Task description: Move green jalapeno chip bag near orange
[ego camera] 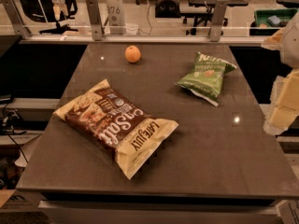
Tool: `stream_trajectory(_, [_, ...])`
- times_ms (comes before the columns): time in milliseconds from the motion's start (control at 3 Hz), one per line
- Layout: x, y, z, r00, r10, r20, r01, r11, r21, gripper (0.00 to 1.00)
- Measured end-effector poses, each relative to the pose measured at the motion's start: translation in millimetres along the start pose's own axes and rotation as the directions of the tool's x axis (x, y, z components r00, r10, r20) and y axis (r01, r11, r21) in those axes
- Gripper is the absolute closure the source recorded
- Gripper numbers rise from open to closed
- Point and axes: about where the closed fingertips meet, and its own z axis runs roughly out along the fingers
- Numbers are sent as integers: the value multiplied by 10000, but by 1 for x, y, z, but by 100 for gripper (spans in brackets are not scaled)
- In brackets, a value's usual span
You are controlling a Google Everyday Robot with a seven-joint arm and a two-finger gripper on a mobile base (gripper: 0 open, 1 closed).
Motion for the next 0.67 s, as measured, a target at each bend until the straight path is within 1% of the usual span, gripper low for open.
stream_trajectory(333, [0,0,0,10000,0,0,0,10000,0,0])
stream_trajectory(667, [-1,-2,-1,9999,102,-128,-100,9998,151,0])
